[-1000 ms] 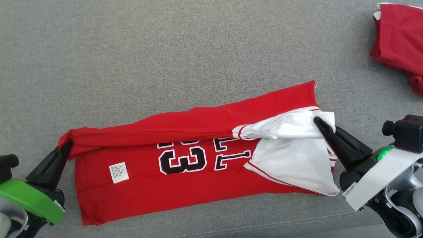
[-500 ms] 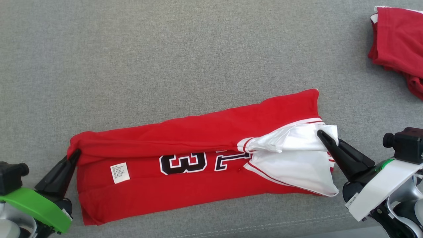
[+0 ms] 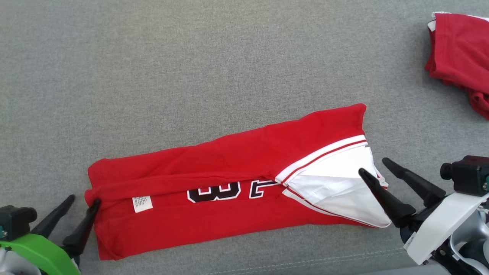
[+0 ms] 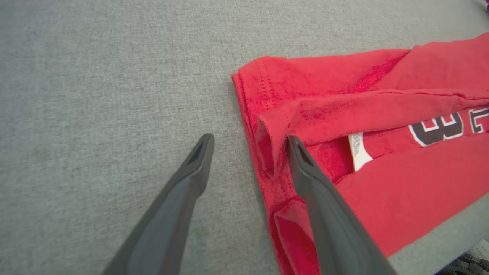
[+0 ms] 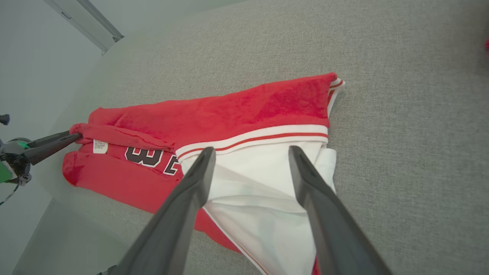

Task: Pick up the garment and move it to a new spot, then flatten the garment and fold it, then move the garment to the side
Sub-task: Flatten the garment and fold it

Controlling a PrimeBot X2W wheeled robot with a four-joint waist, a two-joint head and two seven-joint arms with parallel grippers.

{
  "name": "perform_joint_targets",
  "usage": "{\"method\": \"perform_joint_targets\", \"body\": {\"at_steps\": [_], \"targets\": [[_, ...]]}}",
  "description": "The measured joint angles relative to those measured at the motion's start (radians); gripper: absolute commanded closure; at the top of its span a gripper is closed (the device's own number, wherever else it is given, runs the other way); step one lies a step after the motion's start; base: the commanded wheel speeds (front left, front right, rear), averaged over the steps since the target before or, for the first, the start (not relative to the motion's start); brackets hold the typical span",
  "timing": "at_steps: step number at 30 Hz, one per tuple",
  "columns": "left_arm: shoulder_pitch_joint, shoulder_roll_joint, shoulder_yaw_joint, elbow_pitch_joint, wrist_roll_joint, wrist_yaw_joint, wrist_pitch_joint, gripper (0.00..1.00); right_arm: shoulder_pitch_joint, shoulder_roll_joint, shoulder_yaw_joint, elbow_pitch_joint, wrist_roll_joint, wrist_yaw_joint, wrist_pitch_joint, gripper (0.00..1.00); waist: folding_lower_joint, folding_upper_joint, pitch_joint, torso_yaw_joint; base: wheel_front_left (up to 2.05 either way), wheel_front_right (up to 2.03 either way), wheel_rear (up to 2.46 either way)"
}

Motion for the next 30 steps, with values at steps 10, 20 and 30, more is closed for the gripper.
{"method": "perform_joint_targets", "body": {"at_steps": [10, 20, 30], "targets": [[0.003, 0.052, 0.080, -0.041, 0.054, 0.135, -0.007, 0.00, -0.004, -0.050, -0.079, 0.005, -0.007, -0.008, 0.023, 0.00, 0.0000, 0.0000, -0.031, -0.001, 0.00, 0.00, 0.00], [-0.009, -0.038, 0.177, -0.154, 0.143, 0.203, -0.033, 0.00, -0.008, -0.063, -0.123, 0.119, 0.079, -0.009, 0.104, 0.00, 0.0000, 0.0000, -0.053, 0.040, 0.00, 0.00, 0.00], [0.001, -0.159, 0.323, -0.229, 0.322, 0.208, -0.033, 0.00, -0.068, -0.012, -0.120, 0.347, 0.130, -0.009, 0.166, 0.00, 0.0000, 0.0001, -0.065, 0.131, 0.00, 0.00, 0.00]]}}
